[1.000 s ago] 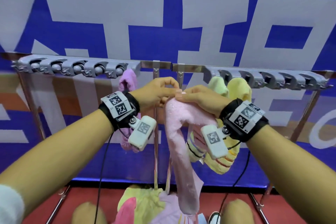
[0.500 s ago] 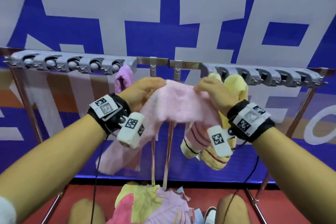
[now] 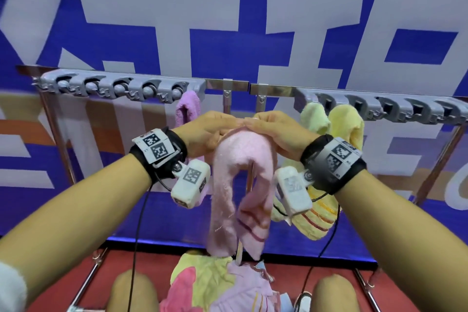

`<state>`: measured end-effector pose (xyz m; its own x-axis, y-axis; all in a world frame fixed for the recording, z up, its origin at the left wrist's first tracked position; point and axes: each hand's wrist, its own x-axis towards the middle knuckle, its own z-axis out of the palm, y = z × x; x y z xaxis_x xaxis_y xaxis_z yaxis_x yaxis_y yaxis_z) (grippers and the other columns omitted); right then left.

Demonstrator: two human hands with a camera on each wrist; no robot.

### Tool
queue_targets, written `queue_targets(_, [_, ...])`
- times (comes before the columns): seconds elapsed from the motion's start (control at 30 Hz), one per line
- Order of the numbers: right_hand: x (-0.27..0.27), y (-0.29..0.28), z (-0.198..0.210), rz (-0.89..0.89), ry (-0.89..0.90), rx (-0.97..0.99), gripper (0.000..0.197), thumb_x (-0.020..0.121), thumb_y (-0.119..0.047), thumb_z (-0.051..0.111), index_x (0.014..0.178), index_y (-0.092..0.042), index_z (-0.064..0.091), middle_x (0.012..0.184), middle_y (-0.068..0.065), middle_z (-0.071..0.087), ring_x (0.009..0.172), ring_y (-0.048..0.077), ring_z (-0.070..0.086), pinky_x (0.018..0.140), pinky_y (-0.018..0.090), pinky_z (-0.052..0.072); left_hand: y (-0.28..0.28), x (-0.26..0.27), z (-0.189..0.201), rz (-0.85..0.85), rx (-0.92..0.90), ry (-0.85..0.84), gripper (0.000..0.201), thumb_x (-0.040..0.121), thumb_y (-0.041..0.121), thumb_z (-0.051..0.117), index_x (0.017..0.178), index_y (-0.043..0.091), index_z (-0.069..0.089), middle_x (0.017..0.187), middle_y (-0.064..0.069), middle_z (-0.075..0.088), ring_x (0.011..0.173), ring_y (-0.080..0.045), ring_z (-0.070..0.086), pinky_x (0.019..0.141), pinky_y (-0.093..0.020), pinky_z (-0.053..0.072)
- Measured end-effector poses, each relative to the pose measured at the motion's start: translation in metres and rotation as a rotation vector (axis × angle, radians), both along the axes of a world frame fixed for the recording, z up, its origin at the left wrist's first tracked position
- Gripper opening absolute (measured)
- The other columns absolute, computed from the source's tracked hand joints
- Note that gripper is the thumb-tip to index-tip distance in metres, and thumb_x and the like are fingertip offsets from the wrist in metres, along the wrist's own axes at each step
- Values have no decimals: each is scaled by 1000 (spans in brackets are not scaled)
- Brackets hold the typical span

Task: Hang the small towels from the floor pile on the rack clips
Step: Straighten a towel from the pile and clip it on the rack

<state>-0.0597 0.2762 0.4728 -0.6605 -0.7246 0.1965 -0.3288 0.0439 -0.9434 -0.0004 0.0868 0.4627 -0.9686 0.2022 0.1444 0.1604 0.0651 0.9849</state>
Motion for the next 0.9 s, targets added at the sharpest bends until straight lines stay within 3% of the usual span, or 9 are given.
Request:
queue_targets(0.07, [1, 1, 1, 4, -3, -30, 35, 93, -30, 63, 84, 4, 62, 72, 11, 60, 62, 17, 54, 54, 24, 47, -5, 1, -5, -46, -13, -11, 35, 64, 32, 88, 84, 9, 71, 78, -6, 68, 71, -17, 66, 67, -28, 53])
queue_targets(0.13, [1, 3, 2, -9, 8, -26, 28, 96, -28, 60, 81, -5, 65, 72, 10, 61, 64, 19, 55, 58, 28, 48, -8, 0, -8, -11, -74, 10, 34, 57, 33, 91, 80, 14, 75, 79, -7, 70, 73, -19, 67, 69, -30, 53])
queue_targets(0.23, [-2, 5, 1, -39, 91, 37, 28, 91, -33, 67, 68, -18, 63, 68, 3, 58, 62, 15, 53, 59, 29, 44, -9, 2, -5, 38, -150, 19, 25, 72, 31, 79, 83, 9, 73, 79, -10, 66, 73, -23, 59, 68, -33, 45])
queue_targets(0.3, [-2, 4, 1, -18, 98, 86, 30, 83, -42, 72, 79, -13, 65, 74, 7, 58, 67, 19, 52, 62, 29, 43, -8, 4, -2, 31, -142, 14, 30, 84, 26, 71, 91, -4, 68, 82, -16, 62, 74, -25, 55, 67, -33, 45])
queue_targets(0.37, [0, 0, 0, 37, 55, 122, 33, 80, -44, 69, 85, -11, 65, 76, 9, 54, 66, 20, 49, 58, 27, 39, -8, 5, 1, 8, -128, 7, 24, 92, 23, 65, 88, 0, 70, 79, -13, 64, 70, -22, 57, 67, -31, 46])
queue_targets(0.43, [2, -5, 0, 85, 14, 130, 27, 81, -38, 70, 82, -12, 62, 72, 6, 53, 60, 15, 47, 53, 23, 37, -7, 7, 2, 6, -118, 9, 23, 93, 25, 62, 88, 4, 72, 80, -11, 65, 70, -20, 58, 68, -31, 47])
queue_targets(0.63, [4, -32, 1, 120, -44, 86, 21, 92, -20, 62, 75, -9, 55, 72, 7, 53, 64, 17, 48, 56, 25, 40, -32, 19, -3, 64, -81, -22, 27, 93, 28, 57, 85, 8, 74, 84, -11, 68, 76, -21, 62, 74, -32, 51])
queue_targets(0.77, [13, -68, 4, 126, -108, 3, 24, 97, -15, 57, 73, -11, 56, 63, -3, 61, 56, 9, 56, 52, 19, 46, -55, 34, 2, 158, 25, -22, 27, 103, 15, 41, 93, 2, 62, 75, -4, 70, 66, -13, 65, 61, -25, 53])
queue_targets(0.9, [22, -108, 9, 107, -180, -40, 14, 99, -17, 55, 97, -6, 63, 80, 7, 61, 71, 17, 55, 62, 25, 44, -84, 48, 11, 255, 101, 14, 25, 101, 16, 46, 99, -1, 65, 83, -10, 72, 71, -17, 68, 62, -26, 54])
